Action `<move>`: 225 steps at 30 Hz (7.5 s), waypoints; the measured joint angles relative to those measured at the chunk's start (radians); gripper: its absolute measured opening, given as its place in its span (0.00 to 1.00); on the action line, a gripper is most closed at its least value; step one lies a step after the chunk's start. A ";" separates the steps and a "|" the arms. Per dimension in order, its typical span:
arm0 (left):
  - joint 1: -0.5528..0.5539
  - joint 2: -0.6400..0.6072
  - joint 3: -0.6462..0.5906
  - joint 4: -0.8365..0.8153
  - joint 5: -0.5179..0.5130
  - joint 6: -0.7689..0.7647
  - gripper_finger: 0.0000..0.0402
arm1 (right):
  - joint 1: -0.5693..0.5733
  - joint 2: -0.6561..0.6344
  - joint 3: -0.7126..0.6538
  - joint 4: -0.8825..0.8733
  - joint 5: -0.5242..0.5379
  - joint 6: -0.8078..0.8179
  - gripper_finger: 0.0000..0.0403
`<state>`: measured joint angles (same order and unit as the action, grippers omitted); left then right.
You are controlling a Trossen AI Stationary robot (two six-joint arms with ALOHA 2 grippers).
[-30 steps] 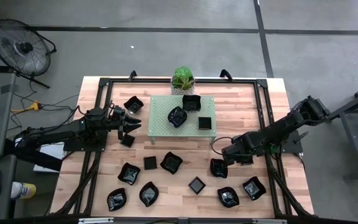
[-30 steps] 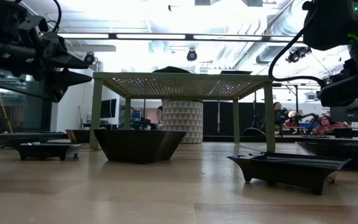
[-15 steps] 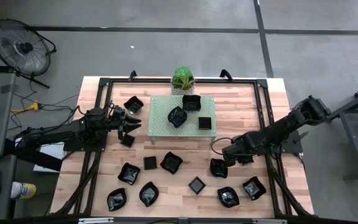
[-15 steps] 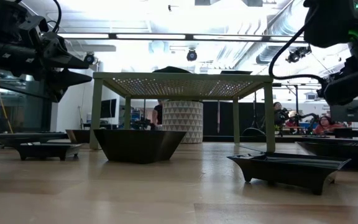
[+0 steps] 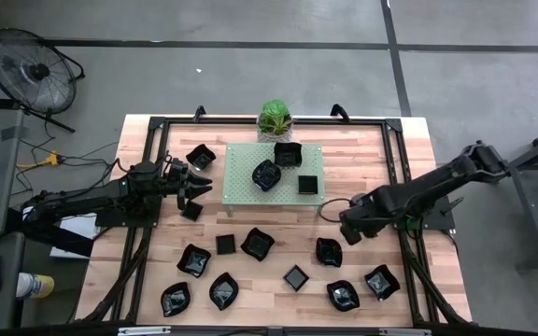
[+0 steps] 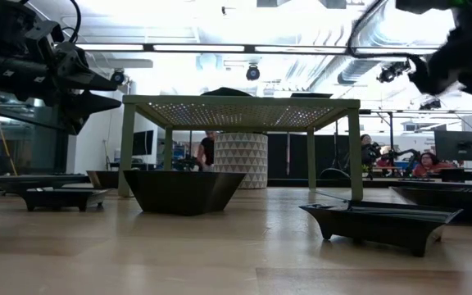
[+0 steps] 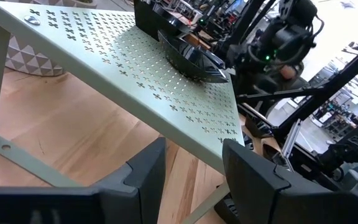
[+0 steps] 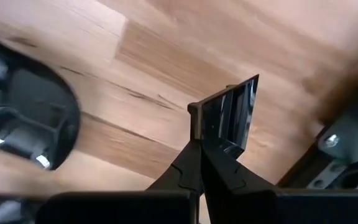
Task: Pick & Place Mini shaped plates
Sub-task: Stack the black square plate on the other black square plate on the shelf
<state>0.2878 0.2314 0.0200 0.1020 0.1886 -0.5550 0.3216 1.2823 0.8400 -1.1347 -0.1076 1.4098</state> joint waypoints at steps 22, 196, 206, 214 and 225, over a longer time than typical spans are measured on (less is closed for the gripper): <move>0.000 0.000 0.000 0.000 0.003 0.000 0.39 | -0.135 0.016 0.480 -0.398 0.427 -0.958 0.00; 0.000 0.000 0.000 0.000 0.000 0.000 0.39 | -0.267 -0.293 -0.099 0.704 0.943 -2.012 0.27; 0.000 0.000 0.000 0.000 0.000 0.000 0.39 | -0.281 -0.368 -0.098 0.640 0.789 -1.345 0.27; 0.000 0.000 0.000 0.000 0.001 0.000 0.39 | -0.308 -0.375 -0.098 0.542 0.424 -0.957 0.27; 0.000 0.000 0.000 0.000 0.003 0.000 0.39 | -0.253 -0.372 -0.098 0.318 0.151 -0.629 0.27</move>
<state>0.2878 0.2314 0.0200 0.1020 0.1921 -0.5551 0.0682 0.9100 0.7422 -0.8170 0.0436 0.7809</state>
